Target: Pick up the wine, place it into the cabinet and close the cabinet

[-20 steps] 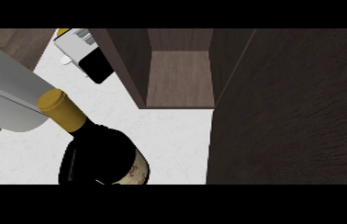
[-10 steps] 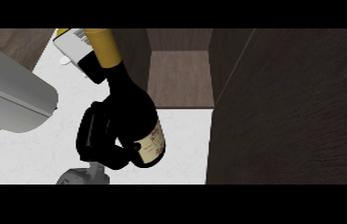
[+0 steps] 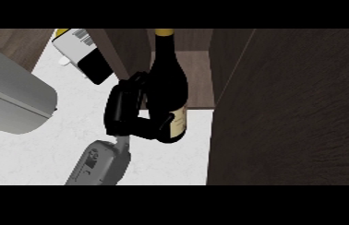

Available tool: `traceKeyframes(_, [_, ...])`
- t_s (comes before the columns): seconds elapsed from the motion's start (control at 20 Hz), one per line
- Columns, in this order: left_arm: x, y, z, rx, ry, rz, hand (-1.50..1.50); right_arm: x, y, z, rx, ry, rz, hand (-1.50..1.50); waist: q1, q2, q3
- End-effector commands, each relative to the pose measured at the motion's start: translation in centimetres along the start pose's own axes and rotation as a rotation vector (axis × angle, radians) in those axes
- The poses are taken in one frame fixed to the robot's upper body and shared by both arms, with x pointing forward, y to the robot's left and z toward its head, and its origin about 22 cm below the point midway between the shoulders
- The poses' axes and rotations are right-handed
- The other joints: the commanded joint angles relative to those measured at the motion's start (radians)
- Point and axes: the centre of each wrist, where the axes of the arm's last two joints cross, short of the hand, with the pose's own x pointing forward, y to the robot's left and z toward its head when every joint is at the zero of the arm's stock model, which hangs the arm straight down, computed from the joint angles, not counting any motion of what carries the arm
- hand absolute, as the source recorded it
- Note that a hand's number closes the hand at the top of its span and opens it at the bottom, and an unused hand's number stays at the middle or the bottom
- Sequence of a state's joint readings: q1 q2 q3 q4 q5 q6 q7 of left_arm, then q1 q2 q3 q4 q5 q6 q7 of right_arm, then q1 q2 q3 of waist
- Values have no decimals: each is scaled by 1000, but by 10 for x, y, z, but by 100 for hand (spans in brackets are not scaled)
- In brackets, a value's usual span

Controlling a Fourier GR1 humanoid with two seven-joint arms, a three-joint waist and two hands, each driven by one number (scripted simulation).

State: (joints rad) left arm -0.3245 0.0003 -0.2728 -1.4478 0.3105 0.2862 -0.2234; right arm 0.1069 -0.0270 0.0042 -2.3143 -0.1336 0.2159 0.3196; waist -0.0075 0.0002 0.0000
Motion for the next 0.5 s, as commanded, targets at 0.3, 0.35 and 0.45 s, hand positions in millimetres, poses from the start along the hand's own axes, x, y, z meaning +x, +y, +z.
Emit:
traceKeyframes(0.3, [-49,-11,-11,17,56,-76,150,-7,14,-5,10,4,0,-150,-1,1,0])
traceKeyframes(0.35, [-38,-28,-20,24,53,-82,150,4,19,-5,9,1,-9,-150,-1,1,0])
traceKeyframes(0.45, [-52,-22,-12,23,70,-68,150,-1,-10,-6,22,12,12,-150,-3,1,0])
